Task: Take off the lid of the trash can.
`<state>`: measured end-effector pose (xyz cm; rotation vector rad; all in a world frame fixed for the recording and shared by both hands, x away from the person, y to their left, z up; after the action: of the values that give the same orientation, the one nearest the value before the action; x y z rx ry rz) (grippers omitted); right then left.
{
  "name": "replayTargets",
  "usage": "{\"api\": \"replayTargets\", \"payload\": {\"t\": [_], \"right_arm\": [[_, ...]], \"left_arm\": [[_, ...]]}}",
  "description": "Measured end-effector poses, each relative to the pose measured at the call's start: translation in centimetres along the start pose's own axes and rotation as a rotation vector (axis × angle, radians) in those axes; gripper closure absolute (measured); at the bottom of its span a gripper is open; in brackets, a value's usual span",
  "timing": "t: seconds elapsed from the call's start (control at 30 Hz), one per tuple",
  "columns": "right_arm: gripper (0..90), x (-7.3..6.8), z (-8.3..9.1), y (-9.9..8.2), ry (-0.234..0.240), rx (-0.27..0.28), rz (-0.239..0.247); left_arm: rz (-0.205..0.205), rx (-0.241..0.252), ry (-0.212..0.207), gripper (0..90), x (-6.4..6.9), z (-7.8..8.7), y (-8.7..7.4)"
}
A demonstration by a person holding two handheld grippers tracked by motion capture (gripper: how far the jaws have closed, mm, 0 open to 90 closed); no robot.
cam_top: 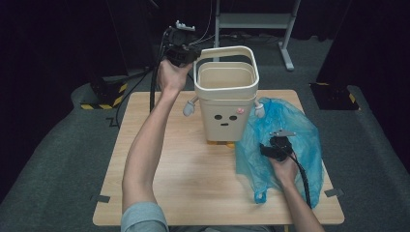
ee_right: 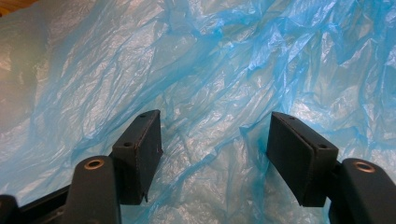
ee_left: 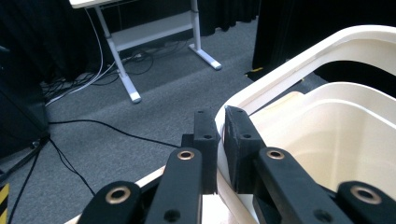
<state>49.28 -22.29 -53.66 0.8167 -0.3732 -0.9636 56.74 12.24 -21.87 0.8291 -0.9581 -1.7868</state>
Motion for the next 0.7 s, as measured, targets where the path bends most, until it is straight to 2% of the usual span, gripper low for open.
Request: {"api": "replayTargets", "payload": {"t": [0.7], "right_arm": [[35.3, -0.1, 0.0, 0.0, -0.002, -0.001, -0.002]], "left_arm": [[0.022, 0.016, 0.037, 83.4, -3.1, 2.5, -1.6]]}}
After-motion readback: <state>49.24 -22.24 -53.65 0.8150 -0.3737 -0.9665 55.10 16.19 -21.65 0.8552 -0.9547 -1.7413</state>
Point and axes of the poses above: each handheld gripper's, and its own axes: z roughly backward along the jaws, y roughly out of its top, x roughly to its right, the point moved 2 cm from there along -z, roughly forward along the jaws, and after that the axes turned 10 degrees about y, right-handed, at the moved point
